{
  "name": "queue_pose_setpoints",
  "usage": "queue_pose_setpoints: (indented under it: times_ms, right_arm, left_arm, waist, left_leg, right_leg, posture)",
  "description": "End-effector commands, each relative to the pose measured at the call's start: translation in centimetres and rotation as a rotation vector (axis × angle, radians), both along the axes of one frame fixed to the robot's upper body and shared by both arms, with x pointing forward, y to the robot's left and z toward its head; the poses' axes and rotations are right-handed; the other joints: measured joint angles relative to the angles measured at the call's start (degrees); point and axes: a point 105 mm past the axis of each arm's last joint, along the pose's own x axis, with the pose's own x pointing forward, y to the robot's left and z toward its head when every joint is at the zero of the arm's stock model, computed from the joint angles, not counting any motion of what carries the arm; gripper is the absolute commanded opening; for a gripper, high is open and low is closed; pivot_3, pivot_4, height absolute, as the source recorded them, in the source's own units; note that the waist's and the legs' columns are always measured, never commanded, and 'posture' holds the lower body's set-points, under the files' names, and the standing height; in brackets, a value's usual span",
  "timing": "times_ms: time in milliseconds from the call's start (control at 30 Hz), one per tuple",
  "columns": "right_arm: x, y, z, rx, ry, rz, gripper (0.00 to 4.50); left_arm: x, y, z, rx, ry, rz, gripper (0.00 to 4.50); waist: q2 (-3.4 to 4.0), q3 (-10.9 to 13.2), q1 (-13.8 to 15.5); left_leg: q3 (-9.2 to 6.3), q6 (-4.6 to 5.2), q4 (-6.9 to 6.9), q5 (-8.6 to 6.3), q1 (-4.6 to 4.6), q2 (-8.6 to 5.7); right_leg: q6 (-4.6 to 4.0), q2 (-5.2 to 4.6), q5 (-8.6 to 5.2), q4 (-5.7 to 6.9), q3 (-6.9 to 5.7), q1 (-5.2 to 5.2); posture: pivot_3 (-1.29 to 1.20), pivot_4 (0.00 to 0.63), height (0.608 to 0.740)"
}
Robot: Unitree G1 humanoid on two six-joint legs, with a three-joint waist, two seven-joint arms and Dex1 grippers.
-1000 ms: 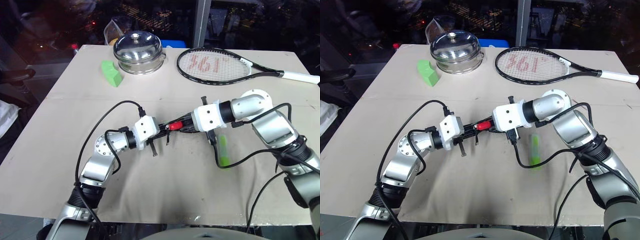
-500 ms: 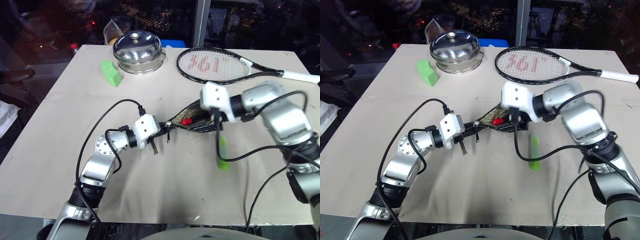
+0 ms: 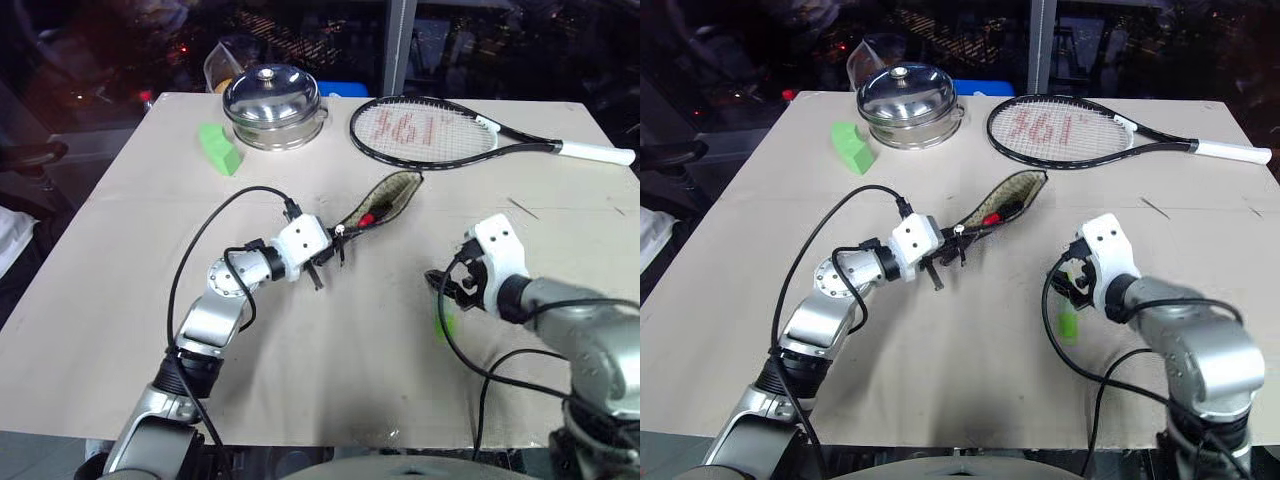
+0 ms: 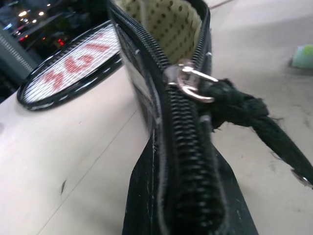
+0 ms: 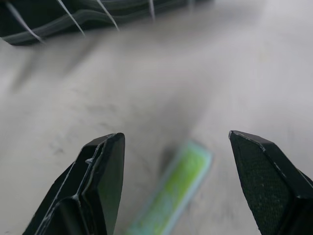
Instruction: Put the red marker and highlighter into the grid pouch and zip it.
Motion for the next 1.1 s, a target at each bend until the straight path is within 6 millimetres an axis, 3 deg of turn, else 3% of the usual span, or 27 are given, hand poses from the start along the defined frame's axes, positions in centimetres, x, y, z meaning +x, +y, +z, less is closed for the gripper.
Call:
queue_pose_setpoints:
  times_ms: [33, 167, 200, 267, 367, 433, 600, 733, 867, 1100]
  right_arm:
    - [-0.7, -0.2, -1.1, -0.018, 0.023, -0.055, 3.41]
    - [-2.3, -0.3, -4.2, -0.028, 0.147, -0.087, 3.41]
    - [-2.7, -0.3, -4.8, -0.039, 0.173, -0.083, 2.85]
    - [-3.4, -0.5, -5.7, -0.071, 0.215, -0.062, 2.2]
    - [-3.7, -1.0, -5.6, -0.125, 0.208, -0.042, 0.76]
    - [-3.3, -1.6, -4.5, -0.178, 0.16, -0.02, 0.76]
    - [-2.1, -1.5, 3.5, -0.321, -0.139, 0.255, 0.76]
    - [-1.7, -1.5, 7.2, -0.452, -0.229, 0.431, 0.76]
    - [-0.2, -1.0, 8.2, -0.581, -0.282, 0.546, 0.76]
    - [3.2, 2.2, 7.0, -0.833, -0.387, 0.859, 0.76]
  left_arm:
    - [-0.1, -0.3, 0.0, 0.008, -0.007, -0.015, 0.0]
    - [-0.8, -0.7, 0.0, 0.012, -0.006, -0.044, 0.0]
    - [-1.0, -0.8, 0.0, 0.013, -0.006, -0.047, 0.0]
    - [-1.1, -0.7, 0.0, 0.014, -0.005, -0.051, 0.0]
    - [-1.2, -0.6, 0.0, 0.015, -0.003, -0.051, 0.0]
    - [-1.3, -0.6, -0.1, 0.013, -0.001, -0.054, 0.0]
    - [-1.4, -0.5, -0.6, 0.02, 0.017, -0.084, 0.0]
    - [-1.6, -0.7, -0.9, 0.044, 0.02, -0.135, 0.0]
    - [-1.7, -1.3, -0.8, 0.047, 0.008, -0.172, 0.0]
    - [-2.2, -2.5, 0.2, 0.04, -0.024, -0.221, 0.0]
  waist:
    - [-0.01, 0.0, 0.1]
    - [-0.02, 0.0, 0.1]
    - [-0.05, -0.1, 0.1]
    - [-0.07, -0.1, 0.1]
    - [-0.21, -0.2, 0.3]
    - [-0.21, -0.2, 0.3]
    - [-0.1, -0.1, 0.0]
    - [-0.05, 0.0, 0.2]
    - [-0.05, 0.0, 0.1]
    - [-0.03, 0.0, 0.1]
  left_leg:
    - [-0.01, 0.0, 0.0, 0.0, 0.0, 0.0]
    - [-0.02, 0.01, 0.01, 0.0, -0.03, -0.01]
    - [-0.01, 0.01, 0.01, 0.0, 0.0, -0.02]
    - [-0.08, 0.02, 0.0, -0.01, 0.02, -0.01]
    - [-0.16, 0.02, -0.01, -0.02, 0.01, -0.02]
    - [-0.18, 0.03, -0.01, -0.02, -0.02, -0.03]
    - [-0.14, 0.05, 0.03, -0.03, -0.04, -0.06]
    - [-0.27, 0.04, -0.05, -0.03, -0.03, -0.03]
    - [-0.26, 0.04, -0.09, -0.03, -0.02, -0.03]
    - [-0.12, 0.04, 0.01, -0.03, -0.08, -0.02]
  right_leg:
    - [0.0, 0.01, 0.0, 0.0, 0.0, 0.01]
    - [0.01, 0.01, -0.01, -0.03, 0.0, 0.01]
    - [0.01, 0.01, -0.01, -0.04, 0.01, 0.03]
    - [0.05, 0.01, -0.04, -0.05, -0.03, 0.09]
    - [0.04, 0.02, -0.05, -0.07, -0.08, 0.11]
    - [0.05, 0.01, -0.06, -0.08, -0.09, 0.11]
    - [0.1, -0.02, -0.08, -0.1, -0.01, 0.07]
    - [0.19, 0.06, -0.18, -0.13, -0.09, 0.07]
    - [0.05, 0.06, -0.13, -0.16, -0.08, 0.06]
    - [0.06, 0.01, -0.12, -0.14, 0.01, -0.03]
  posture:
    - [0.0, 0.15, 0.74]
    - [0.0, 0.15, 0.74]
    - [0.0, 0.15, 0.74]
    - [0.0, 0.15, 0.74]
    - [0.0, 0.15, 0.74]
    - [0.0, 0.15, 0.74]
    - [0.0, 0.15, 0.74]
    - [0.0, 0.15, 0.74]
    - [0.0, 0.15, 0.74]
    - [0.0, 0.15, 0.74]
